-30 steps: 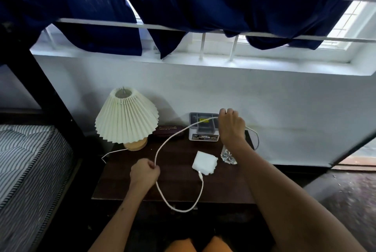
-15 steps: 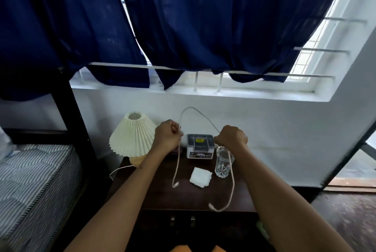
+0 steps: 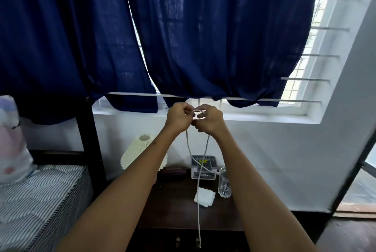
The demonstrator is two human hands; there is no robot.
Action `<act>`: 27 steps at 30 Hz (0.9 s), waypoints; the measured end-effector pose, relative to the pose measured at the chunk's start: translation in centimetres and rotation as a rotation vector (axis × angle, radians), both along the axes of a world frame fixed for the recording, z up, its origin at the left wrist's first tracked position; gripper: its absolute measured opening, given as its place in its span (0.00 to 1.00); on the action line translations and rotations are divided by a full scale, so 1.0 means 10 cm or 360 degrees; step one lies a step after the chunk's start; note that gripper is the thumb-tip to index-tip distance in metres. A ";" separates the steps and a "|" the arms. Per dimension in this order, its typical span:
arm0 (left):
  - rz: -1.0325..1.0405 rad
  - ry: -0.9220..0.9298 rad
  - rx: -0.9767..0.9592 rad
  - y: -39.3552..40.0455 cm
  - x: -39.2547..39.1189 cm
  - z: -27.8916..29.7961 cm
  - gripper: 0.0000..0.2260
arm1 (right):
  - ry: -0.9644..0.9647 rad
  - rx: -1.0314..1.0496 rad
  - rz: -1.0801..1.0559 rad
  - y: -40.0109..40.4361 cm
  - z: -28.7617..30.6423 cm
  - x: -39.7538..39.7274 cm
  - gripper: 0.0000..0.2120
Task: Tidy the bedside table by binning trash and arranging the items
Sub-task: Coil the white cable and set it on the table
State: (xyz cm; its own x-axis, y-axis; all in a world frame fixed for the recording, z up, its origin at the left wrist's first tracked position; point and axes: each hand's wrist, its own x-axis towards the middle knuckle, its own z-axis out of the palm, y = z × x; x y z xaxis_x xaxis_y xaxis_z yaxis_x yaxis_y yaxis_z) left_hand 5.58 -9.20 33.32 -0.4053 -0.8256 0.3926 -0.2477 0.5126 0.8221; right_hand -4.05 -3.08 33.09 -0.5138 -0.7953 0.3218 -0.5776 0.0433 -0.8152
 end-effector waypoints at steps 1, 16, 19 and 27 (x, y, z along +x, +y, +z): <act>0.0010 0.0028 -0.0008 0.00 0.04 0.04 0.09 | 0.0004 -0.0063 -0.0072 0.01 0.05 0.03 0.10; -0.0399 0.0108 0.0278 -0.06 0.43 0.16 0.11 | -0.0269 0.0082 0.0127 0.06 0.42 0.22 0.10; -0.0397 0.0103 0.0291 -0.09 0.44 0.16 0.11 | -0.0021 -0.0055 -0.0135 0.07 0.42 0.11 0.01; -0.0463 0.0309 0.0281 -0.16 0.35 0.27 0.08 | -0.0331 0.0072 0.0308 0.00 0.44 0.18 0.07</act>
State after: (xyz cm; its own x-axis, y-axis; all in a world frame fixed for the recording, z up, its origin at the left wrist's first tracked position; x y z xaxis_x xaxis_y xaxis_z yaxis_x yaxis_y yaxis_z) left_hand 9.12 -10.82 36.06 -0.5644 -0.7489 0.3472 0.0558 0.3850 0.9212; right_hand -2.29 -3.07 37.48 -0.4024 -0.8960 0.1876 -0.3992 -0.0126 -0.9168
